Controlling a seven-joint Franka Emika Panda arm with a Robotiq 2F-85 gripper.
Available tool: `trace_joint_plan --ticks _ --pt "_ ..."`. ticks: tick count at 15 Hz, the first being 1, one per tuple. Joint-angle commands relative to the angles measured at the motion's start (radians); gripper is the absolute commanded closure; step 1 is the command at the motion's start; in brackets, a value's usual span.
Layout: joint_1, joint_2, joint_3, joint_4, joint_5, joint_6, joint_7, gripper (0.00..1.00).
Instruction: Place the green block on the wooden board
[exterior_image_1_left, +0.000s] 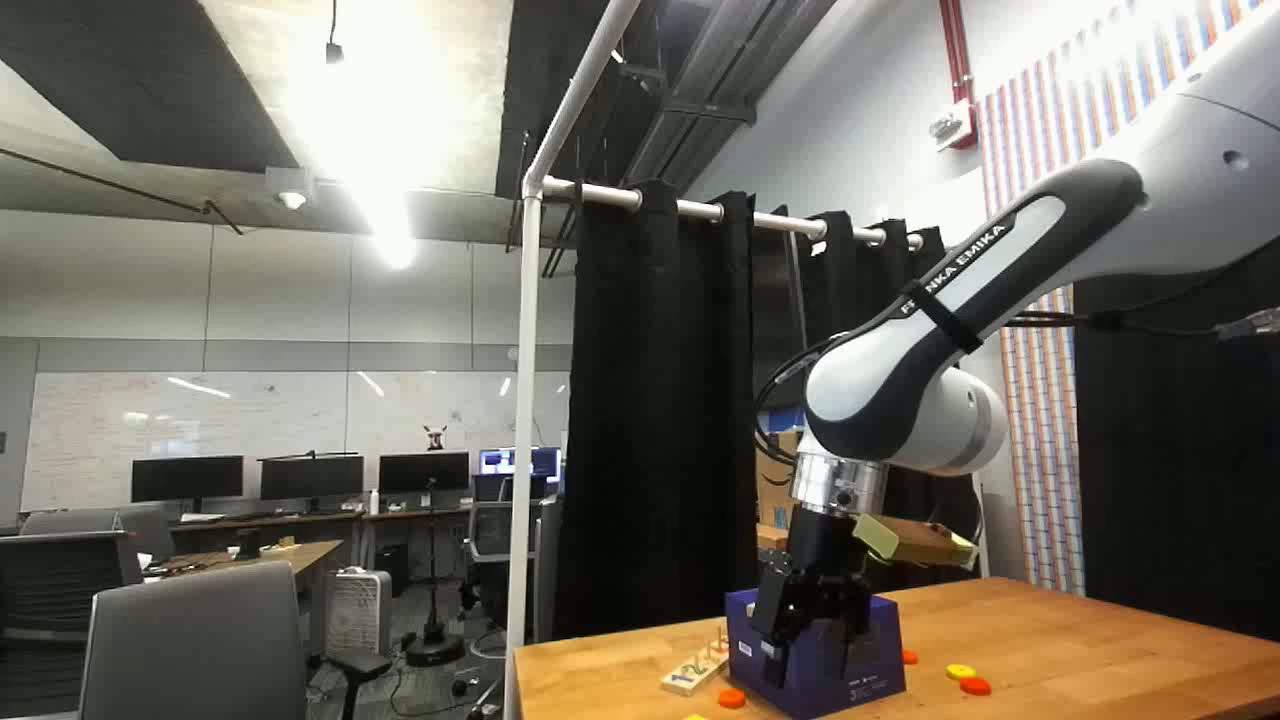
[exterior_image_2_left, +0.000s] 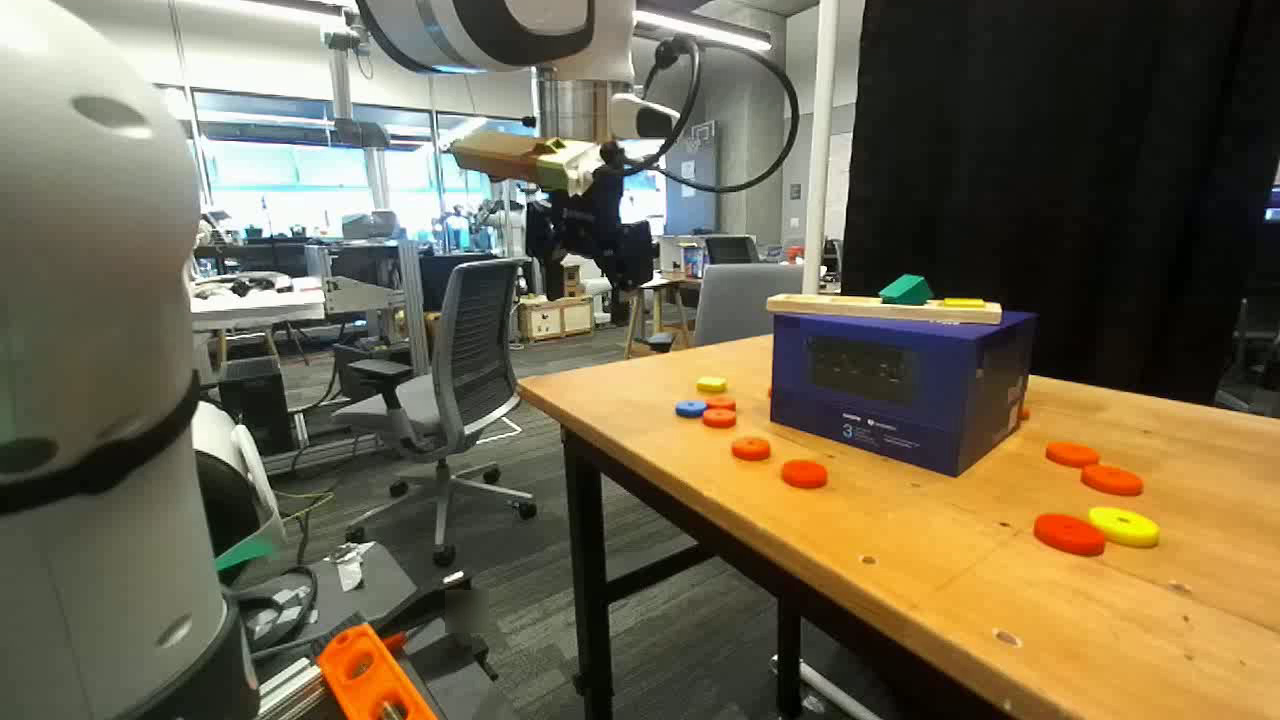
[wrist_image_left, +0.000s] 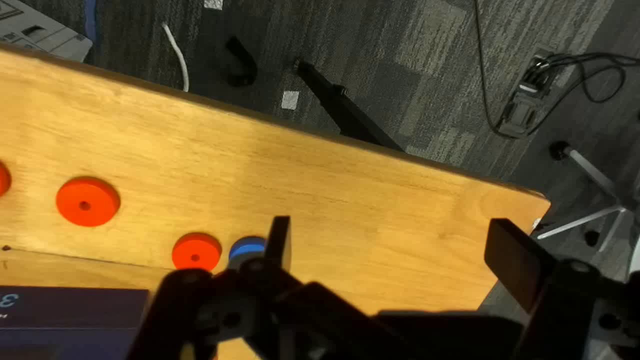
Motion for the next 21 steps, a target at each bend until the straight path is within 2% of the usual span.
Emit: trace_joint_plan --ticks 1,8,11,15,21 --pt "-0.006 -0.001 0.006 0.003 0.003 -0.004 -0.002 0.0" --pt "-0.005 -0.001 0.005 0.005 0.002 -0.006 -0.006 0.0" --pt "-0.039 0.004 0.023 0.03 -0.031 -0.024 0.051 0.0" --pt "-0.12 -0.007 0.062 0.103 -0.088 -0.041 0.218 0.0" --pt "-0.259 -0.01 0.156 0.227 -0.198 -0.013 0.554 0.0"
